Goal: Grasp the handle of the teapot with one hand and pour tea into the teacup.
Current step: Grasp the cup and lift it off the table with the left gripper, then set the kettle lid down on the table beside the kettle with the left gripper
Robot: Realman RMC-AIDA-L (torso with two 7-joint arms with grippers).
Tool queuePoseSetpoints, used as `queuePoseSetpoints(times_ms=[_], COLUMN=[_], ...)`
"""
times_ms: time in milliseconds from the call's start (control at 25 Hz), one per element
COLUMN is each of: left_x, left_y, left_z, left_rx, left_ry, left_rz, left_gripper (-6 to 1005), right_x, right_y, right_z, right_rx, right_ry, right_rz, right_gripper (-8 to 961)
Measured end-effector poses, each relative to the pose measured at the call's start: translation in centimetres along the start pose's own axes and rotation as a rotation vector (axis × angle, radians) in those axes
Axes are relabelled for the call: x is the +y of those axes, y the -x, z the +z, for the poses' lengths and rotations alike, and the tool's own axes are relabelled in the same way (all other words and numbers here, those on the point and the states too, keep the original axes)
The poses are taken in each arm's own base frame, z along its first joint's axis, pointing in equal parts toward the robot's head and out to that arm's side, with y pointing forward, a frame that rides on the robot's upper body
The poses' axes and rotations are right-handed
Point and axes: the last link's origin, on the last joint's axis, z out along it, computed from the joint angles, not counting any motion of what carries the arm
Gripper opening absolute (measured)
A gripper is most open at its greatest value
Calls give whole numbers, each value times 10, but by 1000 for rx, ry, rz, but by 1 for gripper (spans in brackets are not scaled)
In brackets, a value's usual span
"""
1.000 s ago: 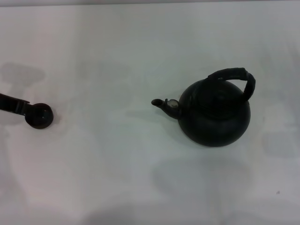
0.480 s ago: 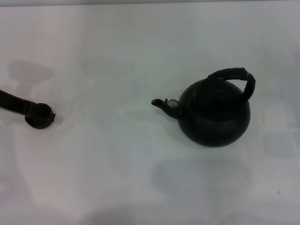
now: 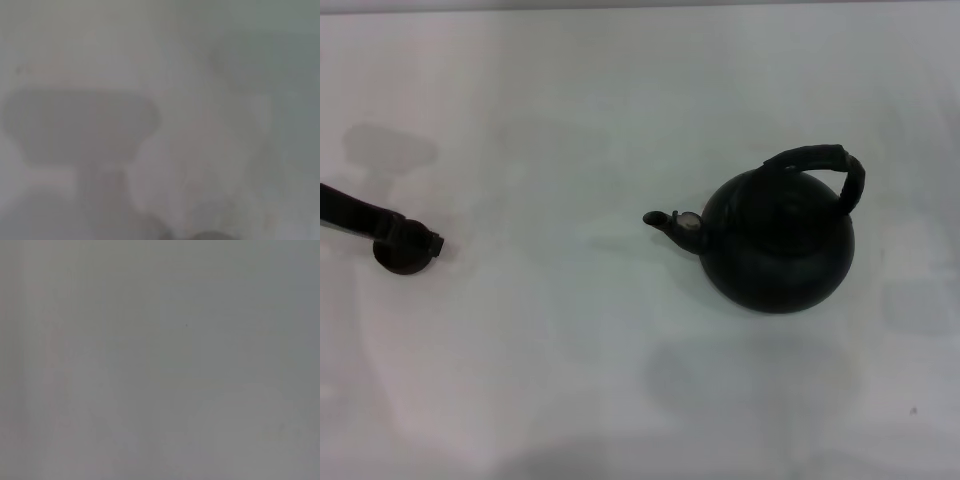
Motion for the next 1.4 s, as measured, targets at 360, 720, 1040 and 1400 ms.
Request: queuePoseSetpoints(times_ms=[360, 720, 1040, 1400], left_x=[3, 4, 1, 25], left_y=[-4, -2, -15, -74], left_z=[5, 5, -5, -21], left_rx=[-16, -29, 7, 89], left_ry=[13, 20, -1, -5], left_rz=[13, 17, 28, 138], left_gripper=[773, 741, 700, 700], right_x=[1, 0, 1, 3], right_y=[0, -1, -1, -1], right_z=[0, 0, 0, 1], right_rx=[3, 4, 5, 4], right_ry=[1, -2, 2, 12], right_rz=[4, 7, 7, 6], right_gripper=[756, 757, 757, 757])
